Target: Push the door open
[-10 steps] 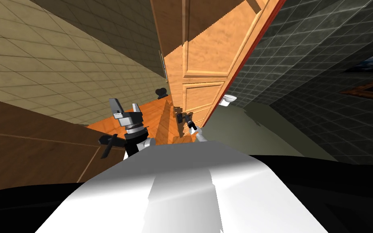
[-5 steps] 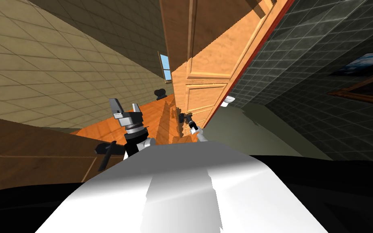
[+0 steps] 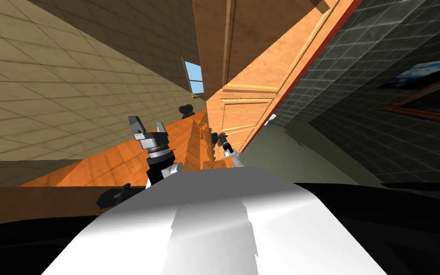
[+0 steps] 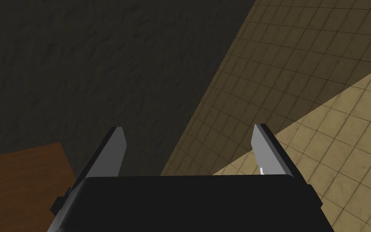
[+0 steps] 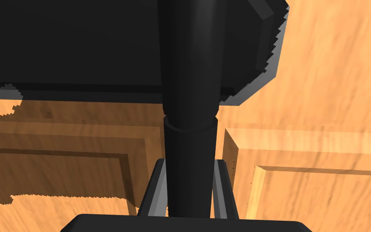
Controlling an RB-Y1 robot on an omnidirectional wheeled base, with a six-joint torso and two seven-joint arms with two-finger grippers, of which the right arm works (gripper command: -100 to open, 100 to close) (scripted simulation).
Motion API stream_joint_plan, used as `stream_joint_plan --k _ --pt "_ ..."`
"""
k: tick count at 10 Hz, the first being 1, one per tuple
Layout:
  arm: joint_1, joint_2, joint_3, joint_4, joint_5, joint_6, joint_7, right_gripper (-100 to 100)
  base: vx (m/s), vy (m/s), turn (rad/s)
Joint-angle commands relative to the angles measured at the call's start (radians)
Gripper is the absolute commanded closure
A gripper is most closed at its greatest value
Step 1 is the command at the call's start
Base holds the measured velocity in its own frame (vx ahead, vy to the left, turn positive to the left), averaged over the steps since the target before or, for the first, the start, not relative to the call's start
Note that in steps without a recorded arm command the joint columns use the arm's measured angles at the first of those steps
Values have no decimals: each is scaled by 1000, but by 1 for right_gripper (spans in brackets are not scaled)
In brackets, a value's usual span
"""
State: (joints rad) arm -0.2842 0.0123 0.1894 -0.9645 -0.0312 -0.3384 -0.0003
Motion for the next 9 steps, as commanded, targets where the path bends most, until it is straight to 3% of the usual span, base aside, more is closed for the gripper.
stream_joint_plan --k 1,2,4,9 --pt "-7 18 -24 11 -1 -5 13 100 127 163 -106" --pt "-7 29 -31 12 -1 -5 18 100 86 183 -91" --pt "2 -3 -18 -1 -16 -3 26 100 89 32 -107" --pt "41 -35 37 -52 -64 10 69 100 192 56 -195"
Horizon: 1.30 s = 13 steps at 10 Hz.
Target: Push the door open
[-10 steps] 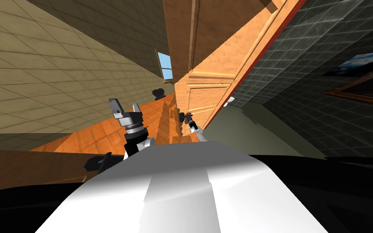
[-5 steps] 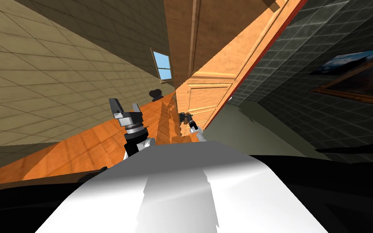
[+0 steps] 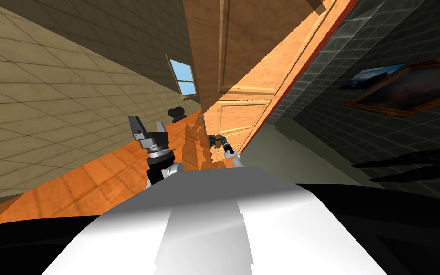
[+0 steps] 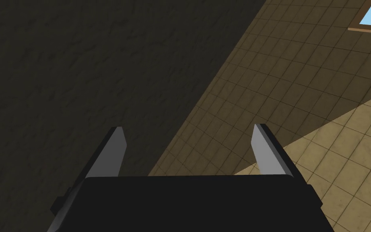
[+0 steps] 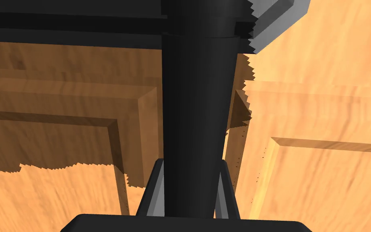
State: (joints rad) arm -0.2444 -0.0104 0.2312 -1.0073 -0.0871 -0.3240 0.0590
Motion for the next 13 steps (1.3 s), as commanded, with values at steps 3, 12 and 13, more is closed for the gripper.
stream_joint_plan --k 3,12,13 --pt "24 -14 29 -40 -37 4 35 100 162 104 -188" --pt "79 -8 70 -118 -104 17 94 100 86 143 -180" --pt "78 -12 66 -117 -104 17 95 100 108 142 -67"
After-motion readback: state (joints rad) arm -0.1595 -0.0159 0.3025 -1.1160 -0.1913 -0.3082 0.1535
